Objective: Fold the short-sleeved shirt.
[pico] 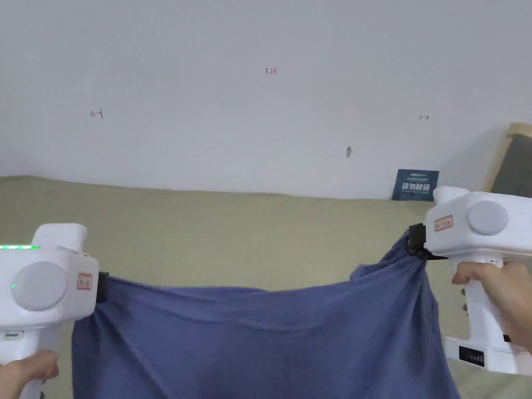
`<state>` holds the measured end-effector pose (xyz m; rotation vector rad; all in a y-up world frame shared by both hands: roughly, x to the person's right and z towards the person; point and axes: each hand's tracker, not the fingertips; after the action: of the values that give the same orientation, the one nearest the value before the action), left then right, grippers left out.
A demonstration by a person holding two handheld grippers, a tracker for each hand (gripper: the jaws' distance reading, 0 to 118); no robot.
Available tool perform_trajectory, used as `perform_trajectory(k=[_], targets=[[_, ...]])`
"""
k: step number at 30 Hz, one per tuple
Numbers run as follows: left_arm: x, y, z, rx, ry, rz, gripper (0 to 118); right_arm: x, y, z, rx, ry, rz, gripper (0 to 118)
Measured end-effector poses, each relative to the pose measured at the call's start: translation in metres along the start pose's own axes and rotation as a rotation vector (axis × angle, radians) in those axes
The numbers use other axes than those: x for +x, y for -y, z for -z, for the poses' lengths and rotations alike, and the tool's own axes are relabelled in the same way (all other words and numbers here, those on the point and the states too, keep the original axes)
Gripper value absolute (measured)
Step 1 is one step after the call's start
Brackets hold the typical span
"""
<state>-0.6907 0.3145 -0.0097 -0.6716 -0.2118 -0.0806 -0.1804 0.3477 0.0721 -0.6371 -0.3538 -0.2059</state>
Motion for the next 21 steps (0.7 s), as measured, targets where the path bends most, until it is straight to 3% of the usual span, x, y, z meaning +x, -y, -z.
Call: perform_trajectory(k=[8, 11, 18, 21], targets=[[0.012, -0.118, -0.053, 0.229, -0.038, 0.036, 0, 0.042, -0.082, -0.091, 0.205, 0.017, 0.187, 0], [0.017, -0.158, -0.068, 0.319, -0.077, 0.039, 0, 0.039, -0.116, -0.108, 0.247, 0.012, 0.191, 0], [0.024, -0.249, -0.071, 0.42, -0.137, 0.044, 0, 0.034, -0.213, -0.122, 0.407, -0.048, 0.308, 0], [0.022, -0.288, -0.07, 0.474, -0.144, 0.031, 0, 0.023, -0.255, -0.135, 0.445, -0.023, 0.273, 0]])
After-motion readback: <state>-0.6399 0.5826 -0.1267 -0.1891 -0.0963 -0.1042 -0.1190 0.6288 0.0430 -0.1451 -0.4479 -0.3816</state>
